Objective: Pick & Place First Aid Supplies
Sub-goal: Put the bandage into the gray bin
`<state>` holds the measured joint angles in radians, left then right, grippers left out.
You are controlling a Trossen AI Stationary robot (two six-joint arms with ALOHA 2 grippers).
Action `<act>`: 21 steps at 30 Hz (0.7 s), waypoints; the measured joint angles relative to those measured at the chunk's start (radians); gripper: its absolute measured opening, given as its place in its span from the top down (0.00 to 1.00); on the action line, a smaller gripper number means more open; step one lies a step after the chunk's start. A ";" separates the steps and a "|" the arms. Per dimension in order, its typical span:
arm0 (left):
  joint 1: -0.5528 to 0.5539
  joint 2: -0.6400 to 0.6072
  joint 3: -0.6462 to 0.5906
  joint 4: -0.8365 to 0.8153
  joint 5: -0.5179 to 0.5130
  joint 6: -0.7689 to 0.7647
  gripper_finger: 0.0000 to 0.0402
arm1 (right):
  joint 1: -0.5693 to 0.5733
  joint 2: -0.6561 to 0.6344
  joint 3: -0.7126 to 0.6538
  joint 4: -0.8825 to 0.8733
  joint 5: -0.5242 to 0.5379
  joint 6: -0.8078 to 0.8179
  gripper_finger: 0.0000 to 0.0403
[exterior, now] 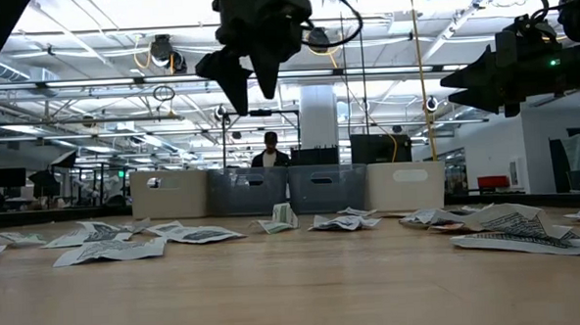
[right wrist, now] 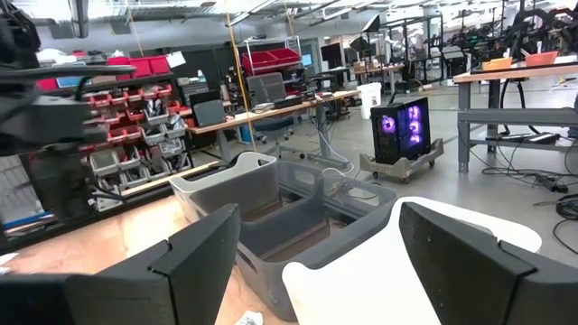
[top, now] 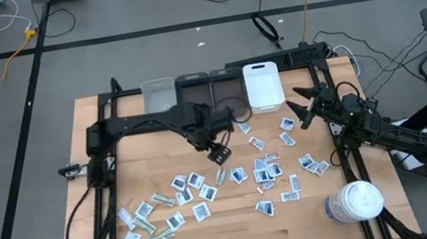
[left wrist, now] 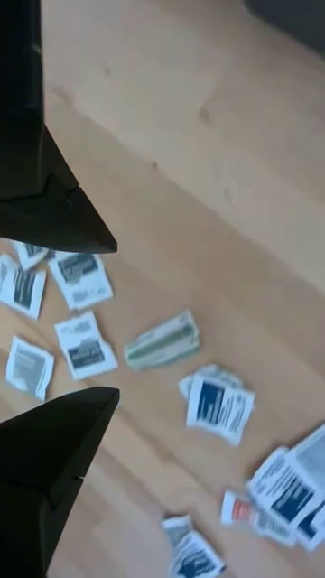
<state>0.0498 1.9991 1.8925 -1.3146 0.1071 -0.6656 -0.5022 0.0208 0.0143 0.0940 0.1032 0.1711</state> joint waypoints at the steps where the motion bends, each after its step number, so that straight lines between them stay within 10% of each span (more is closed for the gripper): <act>1: -0.008 0.009 0.011 -0.001 0.001 -0.002 0.35 | 0.000 0.000 0.000 0.000 0.000 0.000 0.26; 21: -0.127 0.167 0.013 0.042 -0.021 -0.196 0.39 | 0.000 0.000 0.000 0.000 0.000 0.000 0.26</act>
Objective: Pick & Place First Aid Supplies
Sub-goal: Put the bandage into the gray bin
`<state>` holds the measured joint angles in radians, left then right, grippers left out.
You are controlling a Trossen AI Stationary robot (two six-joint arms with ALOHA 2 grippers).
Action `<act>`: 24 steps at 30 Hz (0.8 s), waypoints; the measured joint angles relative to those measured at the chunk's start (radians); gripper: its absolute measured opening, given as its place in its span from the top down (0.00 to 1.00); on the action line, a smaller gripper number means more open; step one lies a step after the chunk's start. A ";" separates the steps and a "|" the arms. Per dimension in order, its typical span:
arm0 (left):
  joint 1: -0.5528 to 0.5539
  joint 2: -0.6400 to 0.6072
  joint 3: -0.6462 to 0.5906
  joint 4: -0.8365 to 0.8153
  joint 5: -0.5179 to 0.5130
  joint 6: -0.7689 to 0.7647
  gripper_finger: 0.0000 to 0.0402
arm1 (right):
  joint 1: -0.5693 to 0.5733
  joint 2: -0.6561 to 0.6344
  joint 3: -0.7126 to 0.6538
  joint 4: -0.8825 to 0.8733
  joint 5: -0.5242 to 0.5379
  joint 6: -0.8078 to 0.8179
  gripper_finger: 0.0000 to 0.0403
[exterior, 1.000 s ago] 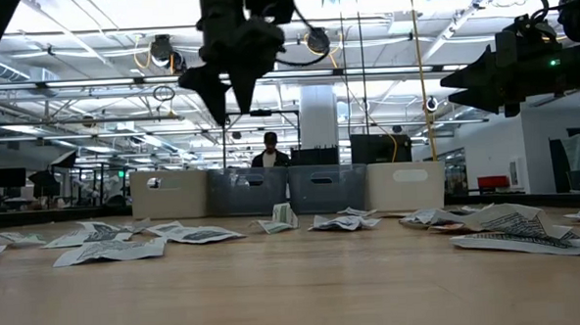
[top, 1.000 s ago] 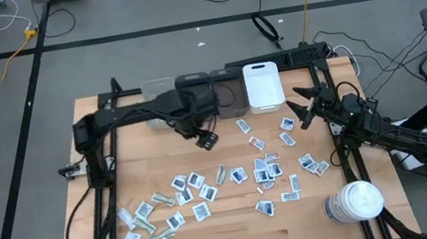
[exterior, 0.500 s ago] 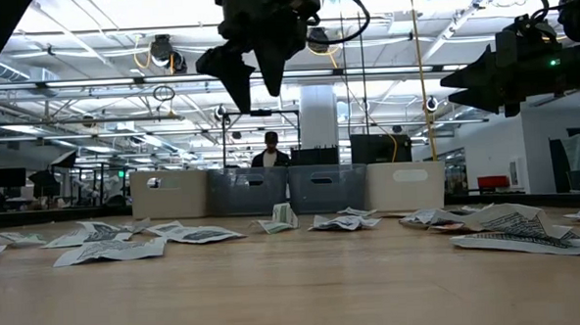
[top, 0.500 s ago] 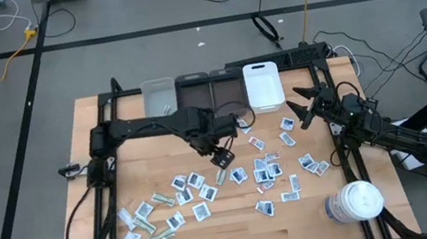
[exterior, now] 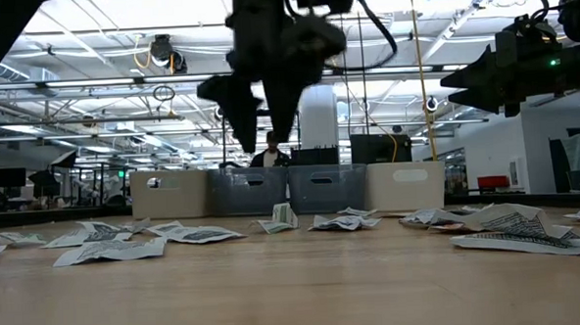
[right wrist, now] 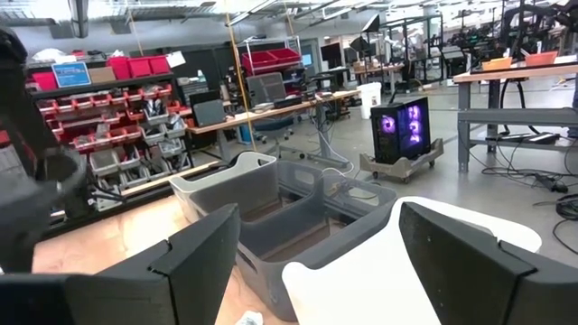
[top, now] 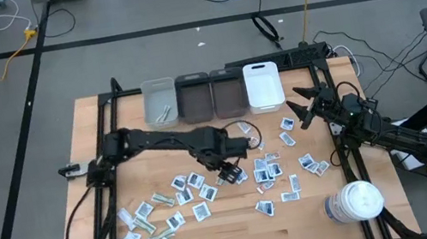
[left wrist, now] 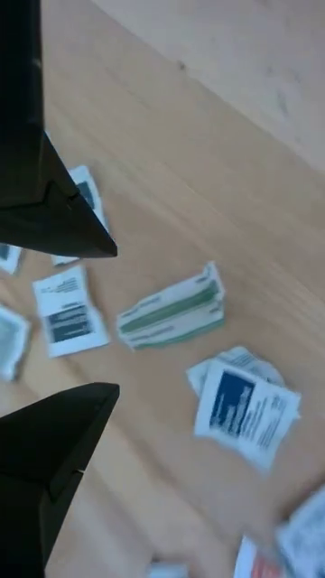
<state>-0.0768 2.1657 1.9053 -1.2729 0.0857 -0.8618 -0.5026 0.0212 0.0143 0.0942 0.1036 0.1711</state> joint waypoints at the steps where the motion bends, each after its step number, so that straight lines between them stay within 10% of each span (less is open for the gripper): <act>1: -0.005 0.016 0.000 -0.001 0.001 -0.005 0.39 | 0.000 0.000 0.000 0.000 0.000 0.000 0.26; 15: -0.047 0.171 0.000 0.101 -0.007 0.016 0.47 | 0.000 0.000 0.000 0.001 0.000 0.000 0.26; 24: -0.050 0.171 0.000 0.098 -0.041 0.061 0.89 | 0.000 0.000 0.000 0.000 0.000 0.000 0.26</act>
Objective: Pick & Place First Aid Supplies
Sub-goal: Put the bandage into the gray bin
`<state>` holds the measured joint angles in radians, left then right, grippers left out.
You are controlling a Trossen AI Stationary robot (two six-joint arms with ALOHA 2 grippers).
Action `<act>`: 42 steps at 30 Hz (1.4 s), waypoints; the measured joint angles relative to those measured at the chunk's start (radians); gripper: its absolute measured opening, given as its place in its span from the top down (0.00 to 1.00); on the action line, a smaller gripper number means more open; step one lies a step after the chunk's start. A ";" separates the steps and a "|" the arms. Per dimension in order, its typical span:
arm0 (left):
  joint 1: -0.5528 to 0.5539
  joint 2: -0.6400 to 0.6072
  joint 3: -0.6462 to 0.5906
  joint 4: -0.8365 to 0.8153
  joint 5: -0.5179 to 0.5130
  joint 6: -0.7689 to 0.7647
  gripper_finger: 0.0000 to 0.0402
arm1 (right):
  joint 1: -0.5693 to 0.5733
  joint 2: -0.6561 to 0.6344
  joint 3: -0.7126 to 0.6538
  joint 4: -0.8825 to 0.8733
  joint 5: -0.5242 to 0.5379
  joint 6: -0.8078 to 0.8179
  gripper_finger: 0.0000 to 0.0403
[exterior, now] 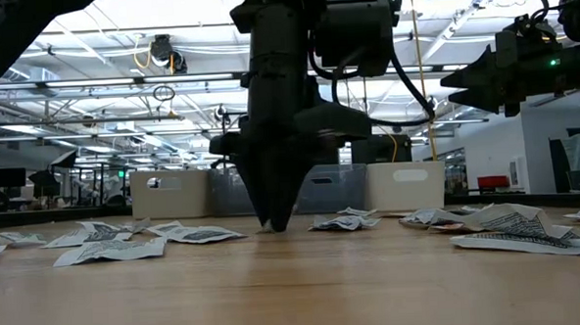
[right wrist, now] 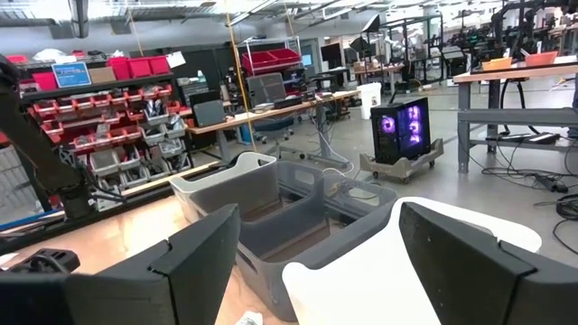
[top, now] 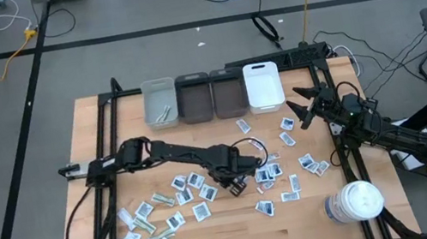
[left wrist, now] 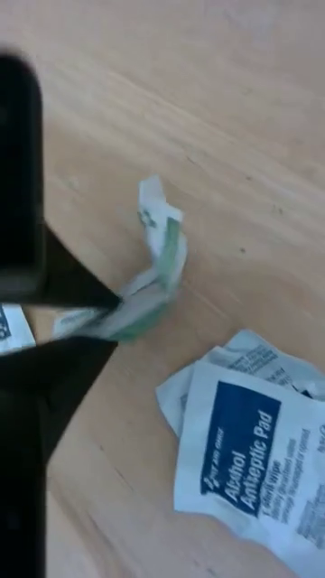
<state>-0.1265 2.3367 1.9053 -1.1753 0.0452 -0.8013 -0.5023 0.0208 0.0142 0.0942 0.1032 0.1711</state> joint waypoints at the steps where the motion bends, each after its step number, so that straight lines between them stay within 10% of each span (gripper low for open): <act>1: 0.000 0.000 0.000 0.000 0.003 0.009 0.94 | 0.000 0.000 0.000 0.000 0.000 0.000 0.26; 31: 0.131 -0.324 0.000 -0.209 0.123 0.381 1.00 | 0.000 0.000 0.000 0.001 0.000 0.000 0.26; 42: 0.352 -0.327 0.000 -0.237 0.138 0.459 1.00 | 0.000 0.000 0.000 0.001 0.000 0.000 0.26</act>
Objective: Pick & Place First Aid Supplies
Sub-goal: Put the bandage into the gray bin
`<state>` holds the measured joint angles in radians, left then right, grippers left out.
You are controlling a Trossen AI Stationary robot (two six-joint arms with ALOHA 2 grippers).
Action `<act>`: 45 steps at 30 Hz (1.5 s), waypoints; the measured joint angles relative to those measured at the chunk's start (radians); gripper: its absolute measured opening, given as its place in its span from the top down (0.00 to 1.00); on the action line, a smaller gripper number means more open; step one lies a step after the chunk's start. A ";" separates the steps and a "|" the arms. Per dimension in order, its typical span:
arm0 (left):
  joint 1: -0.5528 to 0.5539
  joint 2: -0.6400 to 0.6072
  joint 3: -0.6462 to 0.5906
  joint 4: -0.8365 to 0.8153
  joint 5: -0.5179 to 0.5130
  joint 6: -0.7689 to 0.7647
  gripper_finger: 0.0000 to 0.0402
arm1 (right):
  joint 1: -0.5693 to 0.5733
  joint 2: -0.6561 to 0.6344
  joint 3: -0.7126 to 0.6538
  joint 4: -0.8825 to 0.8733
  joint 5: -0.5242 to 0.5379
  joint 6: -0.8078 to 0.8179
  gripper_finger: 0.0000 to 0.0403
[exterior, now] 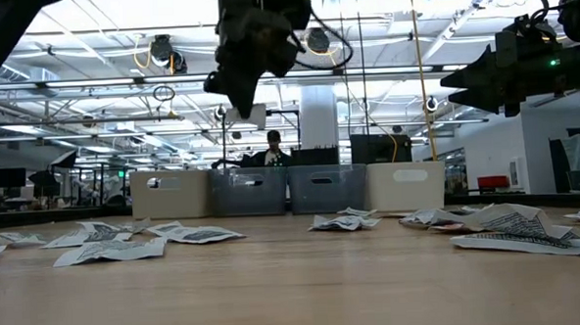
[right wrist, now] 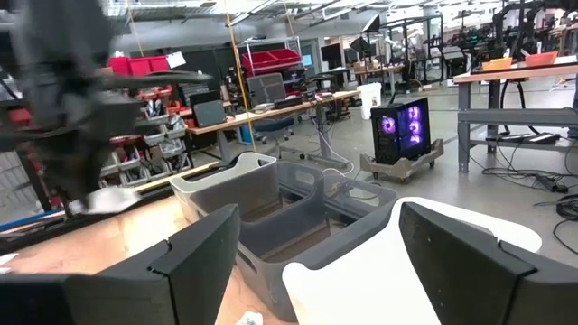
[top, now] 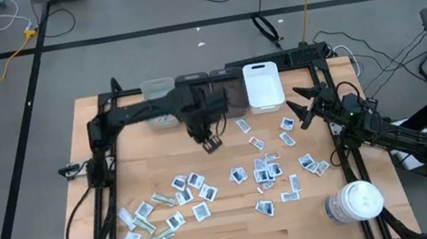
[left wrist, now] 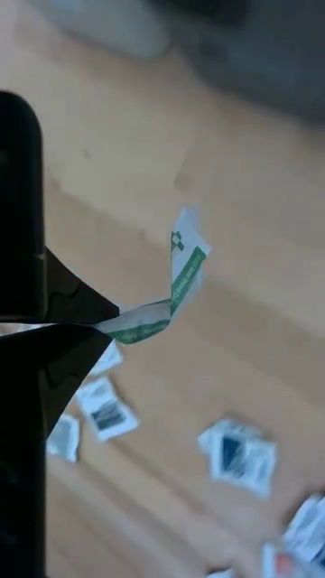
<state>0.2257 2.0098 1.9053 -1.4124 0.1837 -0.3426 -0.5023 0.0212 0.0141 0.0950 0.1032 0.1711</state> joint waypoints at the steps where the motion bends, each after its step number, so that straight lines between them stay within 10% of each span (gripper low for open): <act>1: 0.029 0.000 0.000 0.000 0.000 0.010 1.00 | 0.000 0.000 0.000 0.000 0.000 0.000 0.26; 26: 0.672 0.000 0.000 -0.120 -0.088 0.211 1.00 | 0.000 0.000 0.000 0.000 0.000 0.000 0.26; 45: 0.594 0.000 -0.384 0.266 -0.141 0.172 1.00 | 0.000 0.000 0.000 0.000 0.000 0.000 0.26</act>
<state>0.8199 2.0102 1.5212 -1.1468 0.0427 -0.1707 -0.5022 0.0212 0.0141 0.0950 0.1034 0.1711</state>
